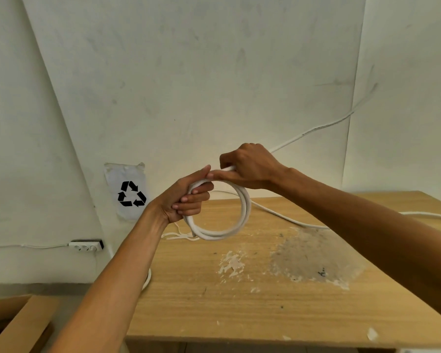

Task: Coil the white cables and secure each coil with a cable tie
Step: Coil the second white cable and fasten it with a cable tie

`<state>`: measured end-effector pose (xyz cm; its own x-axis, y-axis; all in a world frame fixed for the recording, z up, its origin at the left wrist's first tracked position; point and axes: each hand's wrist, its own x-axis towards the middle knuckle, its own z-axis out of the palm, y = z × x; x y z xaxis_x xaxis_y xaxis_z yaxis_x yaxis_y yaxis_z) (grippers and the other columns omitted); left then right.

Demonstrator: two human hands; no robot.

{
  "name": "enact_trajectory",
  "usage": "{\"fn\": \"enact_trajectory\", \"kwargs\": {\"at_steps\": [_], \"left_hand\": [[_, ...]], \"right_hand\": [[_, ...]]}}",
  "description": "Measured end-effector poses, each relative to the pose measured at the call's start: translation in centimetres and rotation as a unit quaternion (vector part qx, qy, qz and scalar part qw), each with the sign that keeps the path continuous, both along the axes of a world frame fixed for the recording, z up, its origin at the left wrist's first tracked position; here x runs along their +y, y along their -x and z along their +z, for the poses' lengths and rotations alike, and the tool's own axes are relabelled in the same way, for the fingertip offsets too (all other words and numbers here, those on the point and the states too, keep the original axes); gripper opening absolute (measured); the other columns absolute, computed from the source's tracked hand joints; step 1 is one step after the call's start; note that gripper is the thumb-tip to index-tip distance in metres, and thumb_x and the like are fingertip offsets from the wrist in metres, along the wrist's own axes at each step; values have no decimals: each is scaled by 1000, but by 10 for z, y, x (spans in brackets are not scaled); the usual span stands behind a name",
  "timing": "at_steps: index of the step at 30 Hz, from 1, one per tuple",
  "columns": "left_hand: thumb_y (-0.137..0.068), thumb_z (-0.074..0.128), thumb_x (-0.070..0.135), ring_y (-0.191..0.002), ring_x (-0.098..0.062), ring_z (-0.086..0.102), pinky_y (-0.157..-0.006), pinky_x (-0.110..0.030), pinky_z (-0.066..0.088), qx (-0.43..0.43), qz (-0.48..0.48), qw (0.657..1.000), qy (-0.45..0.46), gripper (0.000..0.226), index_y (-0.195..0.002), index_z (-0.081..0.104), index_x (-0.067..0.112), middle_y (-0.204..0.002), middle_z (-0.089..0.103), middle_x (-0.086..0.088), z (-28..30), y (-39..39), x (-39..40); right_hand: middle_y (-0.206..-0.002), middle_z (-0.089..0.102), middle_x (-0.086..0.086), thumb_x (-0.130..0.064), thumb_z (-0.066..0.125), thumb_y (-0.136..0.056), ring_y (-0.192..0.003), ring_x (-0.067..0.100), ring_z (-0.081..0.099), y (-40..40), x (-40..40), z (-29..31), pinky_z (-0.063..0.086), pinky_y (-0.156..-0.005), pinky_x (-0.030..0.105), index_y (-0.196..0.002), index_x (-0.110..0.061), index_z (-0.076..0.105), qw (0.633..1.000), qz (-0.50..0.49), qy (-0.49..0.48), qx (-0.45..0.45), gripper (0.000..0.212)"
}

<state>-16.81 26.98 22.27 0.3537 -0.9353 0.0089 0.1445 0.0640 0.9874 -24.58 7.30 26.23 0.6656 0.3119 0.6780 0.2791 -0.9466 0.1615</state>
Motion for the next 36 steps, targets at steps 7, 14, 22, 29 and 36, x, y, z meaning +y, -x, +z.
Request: {"fn": "enact_trajectory", "kwargs": {"at_steps": [7, 14, 22, 29, 36], "left_hand": [[-82, 79, 39, -16, -6, 28, -25, -17, 11, 50, 22, 984, 170, 55, -49, 41, 17, -29, 32, 8, 3, -10, 9], [-83, 77, 37, -16, -7, 31, -25, -16, 16, 80, 22, 969, 234, 53, -49, 41, 17, -28, 33, 7, -2, -7, -1], [-93, 57, 45, -23, -6, 20, -27, -19, 19, 75, 259, 936, 225, 57, -50, 31, 20, -34, 24, 7, -2, 14, -33], [-96, 44, 42, -45, -13, 35, -46, -25, 34, -49, 251, 955, 150, 41, -74, 58, 11, -58, 46, 0, 18, 11, -26], [-92, 51, 61, -38, -5, 31, -41, -18, 29, -37, 150, 988, 19, 50, -71, 56, 16, -48, 37, 8, 50, 11, -12]], "right_hand": [[-67, 64, -6, -68, 59, -85, -57, 14, 59, 2, 4, -7, 48, -55, 26, -83, -21, 63, 991, -1, -134, 3, 47], [-83, 75, 11, -30, 67, -94, -72, 23, 73, 18, 5, -2, 58, -71, 30, -99, -4, 70, 813, 175, -459, 312, 27], [-50, 30, -5, -62, 61, -88, -46, 13, 28, 6, 24, 4, 29, -48, 28, -57, -21, 36, 735, 106, -643, 188, 57], [-51, 33, -4, -59, 65, -87, -45, 12, 29, 1, 17, 12, 29, -48, 28, -58, -19, 38, 757, 93, -622, 174, 56], [-54, 34, 1, -62, 63, -87, -48, 14, 29, 3, 14, 14, 30, -48, 27, -59, -17, 39, 796, 97, -573, 169, 58]]}}
